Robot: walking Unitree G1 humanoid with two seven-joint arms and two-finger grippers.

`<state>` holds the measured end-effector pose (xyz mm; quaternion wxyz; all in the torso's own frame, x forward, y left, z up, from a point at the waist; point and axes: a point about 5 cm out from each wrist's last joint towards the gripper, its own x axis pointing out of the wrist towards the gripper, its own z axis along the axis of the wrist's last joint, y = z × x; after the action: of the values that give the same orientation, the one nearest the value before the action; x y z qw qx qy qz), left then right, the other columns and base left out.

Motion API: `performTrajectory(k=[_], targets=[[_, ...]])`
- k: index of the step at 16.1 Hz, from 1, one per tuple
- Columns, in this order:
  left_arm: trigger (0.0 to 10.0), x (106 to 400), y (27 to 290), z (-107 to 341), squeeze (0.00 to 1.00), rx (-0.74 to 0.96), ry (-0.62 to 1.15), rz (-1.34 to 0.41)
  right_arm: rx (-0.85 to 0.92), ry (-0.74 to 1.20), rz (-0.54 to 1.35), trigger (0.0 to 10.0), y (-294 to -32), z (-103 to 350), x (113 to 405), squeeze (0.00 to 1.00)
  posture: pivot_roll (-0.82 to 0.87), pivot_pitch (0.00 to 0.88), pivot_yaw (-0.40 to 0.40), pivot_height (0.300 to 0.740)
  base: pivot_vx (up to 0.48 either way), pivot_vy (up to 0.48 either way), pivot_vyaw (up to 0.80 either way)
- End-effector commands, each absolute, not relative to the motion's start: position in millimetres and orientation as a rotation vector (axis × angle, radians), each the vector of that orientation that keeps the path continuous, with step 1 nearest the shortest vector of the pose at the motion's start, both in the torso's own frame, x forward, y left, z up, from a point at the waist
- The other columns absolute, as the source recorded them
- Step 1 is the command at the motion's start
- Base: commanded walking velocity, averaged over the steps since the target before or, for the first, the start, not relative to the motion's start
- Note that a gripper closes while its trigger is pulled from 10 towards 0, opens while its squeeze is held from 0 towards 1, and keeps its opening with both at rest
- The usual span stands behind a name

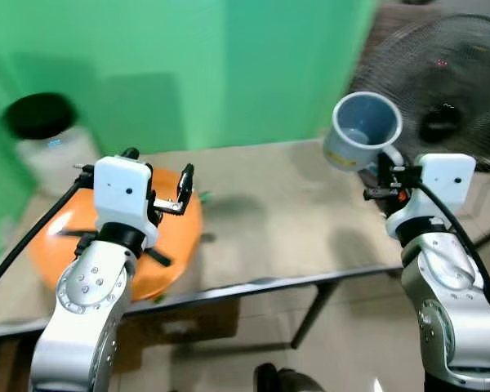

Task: Setting the table

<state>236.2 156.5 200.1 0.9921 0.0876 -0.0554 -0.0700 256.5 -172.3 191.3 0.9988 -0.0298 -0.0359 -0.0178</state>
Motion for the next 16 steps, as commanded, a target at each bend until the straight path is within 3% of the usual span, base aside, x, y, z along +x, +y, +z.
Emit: performTrajectory(k=[1,16], targets=[[10.0,233,155,199,0.00,0.183,-0.102,-0.145,-0.066,-0.071,-0.048,10.0,-175,192,253,0.00,0.08,0.000,-0.023,0.740,0.000,0.000,-0.80],[10.0,241,158,193,0.00,0.178,-0.092,-0.108,-0.090,0.032,-0.057,10.0,-172,174,254,0.00,0.06,0.000,-0.029,0.740,0.000,0.000,-0.80]])
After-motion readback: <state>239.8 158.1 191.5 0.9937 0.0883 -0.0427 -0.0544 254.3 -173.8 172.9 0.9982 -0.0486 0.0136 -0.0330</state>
